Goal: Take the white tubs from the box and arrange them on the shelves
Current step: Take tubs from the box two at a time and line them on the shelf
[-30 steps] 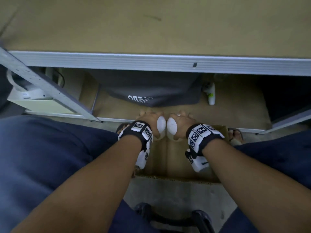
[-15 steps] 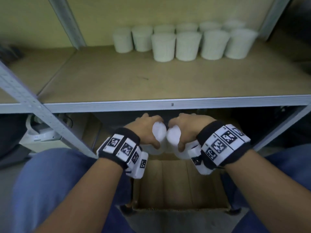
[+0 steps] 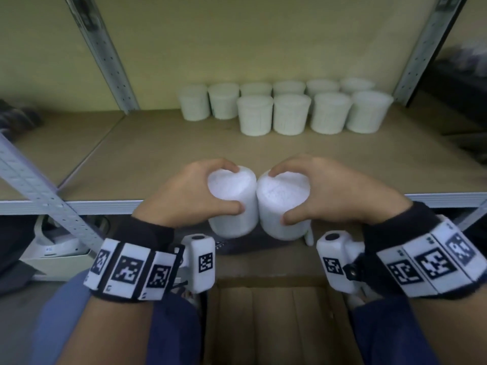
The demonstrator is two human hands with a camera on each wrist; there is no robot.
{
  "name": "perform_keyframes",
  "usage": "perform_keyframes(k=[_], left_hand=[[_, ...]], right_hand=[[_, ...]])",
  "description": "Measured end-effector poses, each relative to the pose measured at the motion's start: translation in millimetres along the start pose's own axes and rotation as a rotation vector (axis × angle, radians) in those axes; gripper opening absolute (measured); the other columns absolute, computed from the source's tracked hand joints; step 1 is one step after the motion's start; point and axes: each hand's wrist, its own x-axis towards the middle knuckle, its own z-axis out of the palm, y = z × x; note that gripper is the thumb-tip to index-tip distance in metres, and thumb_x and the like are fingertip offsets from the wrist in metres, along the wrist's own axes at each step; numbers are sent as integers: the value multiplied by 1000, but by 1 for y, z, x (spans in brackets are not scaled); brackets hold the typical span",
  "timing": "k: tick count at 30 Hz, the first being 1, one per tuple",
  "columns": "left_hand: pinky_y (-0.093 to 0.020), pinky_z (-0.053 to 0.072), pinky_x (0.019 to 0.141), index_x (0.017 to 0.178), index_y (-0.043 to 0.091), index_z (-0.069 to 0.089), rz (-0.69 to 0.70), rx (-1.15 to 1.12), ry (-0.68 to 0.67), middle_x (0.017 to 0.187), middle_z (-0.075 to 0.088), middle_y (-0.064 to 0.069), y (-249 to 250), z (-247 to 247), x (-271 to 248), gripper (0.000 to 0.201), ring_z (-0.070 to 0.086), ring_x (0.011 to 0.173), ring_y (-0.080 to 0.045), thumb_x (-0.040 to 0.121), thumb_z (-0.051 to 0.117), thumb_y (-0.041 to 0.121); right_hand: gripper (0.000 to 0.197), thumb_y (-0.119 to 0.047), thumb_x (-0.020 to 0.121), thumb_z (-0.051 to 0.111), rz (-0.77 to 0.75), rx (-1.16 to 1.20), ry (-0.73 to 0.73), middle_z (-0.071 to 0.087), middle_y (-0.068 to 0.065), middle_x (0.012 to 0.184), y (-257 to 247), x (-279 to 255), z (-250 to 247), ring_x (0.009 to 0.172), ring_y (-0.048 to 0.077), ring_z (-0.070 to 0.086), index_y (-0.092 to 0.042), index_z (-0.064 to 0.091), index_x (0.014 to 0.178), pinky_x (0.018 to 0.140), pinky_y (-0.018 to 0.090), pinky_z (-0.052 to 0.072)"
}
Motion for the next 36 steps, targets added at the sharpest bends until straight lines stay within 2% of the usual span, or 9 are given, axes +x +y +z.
perform_keyframes(k=[9,11,14,18,25,27,31,34,36], left_hand=[[-25,45,80,103,35,67,15,-107,272,112,61,21,-6,-10,4,44,56,103,-6,63,80,46],[-31,49,90,100,34,67,24,-154,372,113,61,20,-6,-8,6,42,57,108,-7,62,81,45],[-37,44,104,100,33,67,36,-166,450,120,60,17,-9,1,13,43,53,119,-8,61,81,44],[-22,40,98,101,29,66,6,-143,419,118,60,12,-17,19,23,41,53,116,-8,64,82,39],[-28,38,105,110,30,60,30,-108,378,128,53,10,-21,30,32,42,47,123,-10,73,77,41],[-24,33,103,114,31,59,33,-72,356,130,49,11,-20,29,30,45,44,125,-11,74,75,43],[-14,20,94,116,33,58,60,35,375,122,44,13,-14,20,24,43,38,120,-12,77,72,44],[-10,20,87,109,30,60,75,65,372,110,44,14,-11,17,20,31,38,111,-12,79,70,31],[-11,22,84,104,28,62,81,108,364,104,45,15,-11,18,20,26,40,106,-12,80,67,22]], right_hand=[[46,-42,65,80,-25,212,273,60,-19,119,-3,13,4,108,-2,49,-33,68,108,89,17,37],[43,-41,65,81,-41,255,362,60,-16,120,-3,18,9,113,1,52,-30,70,105,93,17,37],[42,-37,67,82,-35,261,450,57,-10,125,0,29,21,119,7,50,-27,70,105,95,14,31],[45,-39,73,78,19,224,452,51,-5,138,10,43,38,130,14,43,-27,67,114,101,16,28],[47,-39,83,69,13,174,428,40,-4,149,18,47,45,139,19,32,-28,57,127,106,21,22],[49,-38,84,67,24,166,418,36,-3,151,17,44,44,139,20,29,-29,55,130,106,22,22],[38,-25,84,66,-20,137,496,47,-4,133,14,39,37,126,18,36,-22,61,121,94,12,20],[28,-16,82,62,-20,89,511,54,-5,117,12,37,37,112,14,37,-19,66,110,88,11,23],[27,-14,82,59,-14,41,517,57,-2,112,11,39,39,109,17,42,-17,67,107,85,11,25]])
